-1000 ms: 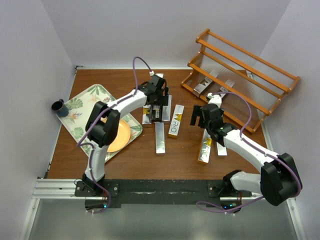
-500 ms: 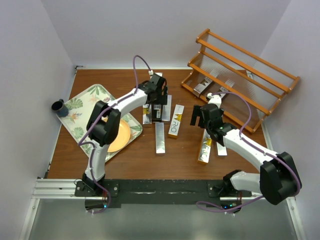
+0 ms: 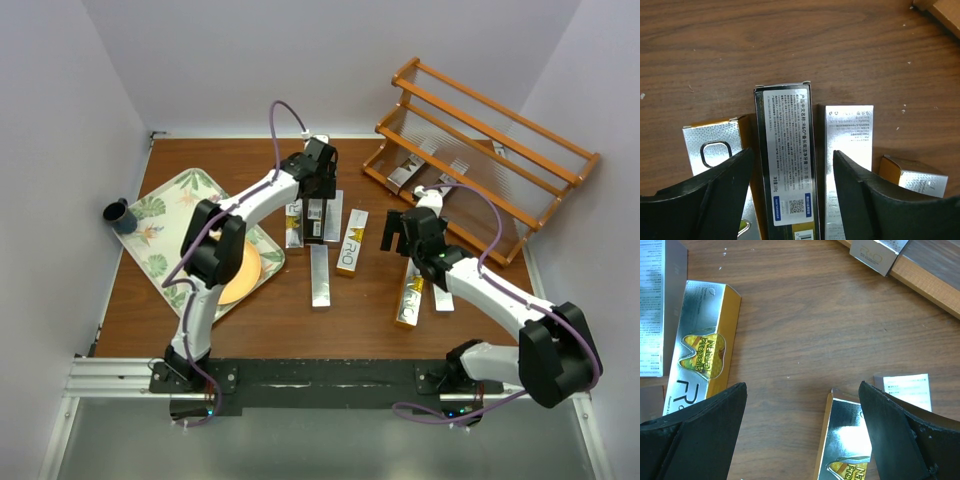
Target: Place and organize the toothpastes onto the shelf
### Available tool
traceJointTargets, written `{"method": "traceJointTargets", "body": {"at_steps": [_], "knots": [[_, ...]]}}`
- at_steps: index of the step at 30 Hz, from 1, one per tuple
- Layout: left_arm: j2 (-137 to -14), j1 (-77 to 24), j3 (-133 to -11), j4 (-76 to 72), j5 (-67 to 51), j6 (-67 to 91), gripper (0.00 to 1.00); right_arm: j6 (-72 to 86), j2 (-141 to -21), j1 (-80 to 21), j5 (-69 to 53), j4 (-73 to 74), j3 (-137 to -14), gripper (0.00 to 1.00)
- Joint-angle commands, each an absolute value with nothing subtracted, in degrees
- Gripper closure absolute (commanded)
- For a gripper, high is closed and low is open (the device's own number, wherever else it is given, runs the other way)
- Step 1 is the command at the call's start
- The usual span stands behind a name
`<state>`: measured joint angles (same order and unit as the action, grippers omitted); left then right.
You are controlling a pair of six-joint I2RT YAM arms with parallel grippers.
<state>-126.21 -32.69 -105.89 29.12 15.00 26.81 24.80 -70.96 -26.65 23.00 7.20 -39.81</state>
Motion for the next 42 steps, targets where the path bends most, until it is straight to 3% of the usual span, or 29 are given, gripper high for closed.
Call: {"method": "traceJointTargets", "body": {"at_steps": [1, 16, 23, 33, 42], "knots": [[-128.84, -32.26, -110.20, 30.93, 17.58, 25.49, 0.31, 24.43, -71.28, -26.46, 23.64, 4.92, -39.38, 0.02], [-133.86, -32.26, -111.97, 32.26, 16.96, 25.49, 0.41, 24.52, -71.54, -26.37, 23.29, 4.66, -39.29, 0.02], [-129.74, -32.08, -109.52, 29.19, 13.19, 26.19, 0.61, 24.61, -71.19, -26.37, 22.50, 4.31, -39.11, 0.02], [-110.41, -29.44, -90.48, 11.36, 4.49, 29.26, 0.71, 24.96, -68.65, -26.37, 19.43, 4.92, -39.81, 0.02], [-92.03, -22.24, -63.32, -22.56, -16.77, 42.78, 0.73, 26.10, -62.85, -26.37, 6.96, 0.27, -37.27, 0.02]]}}
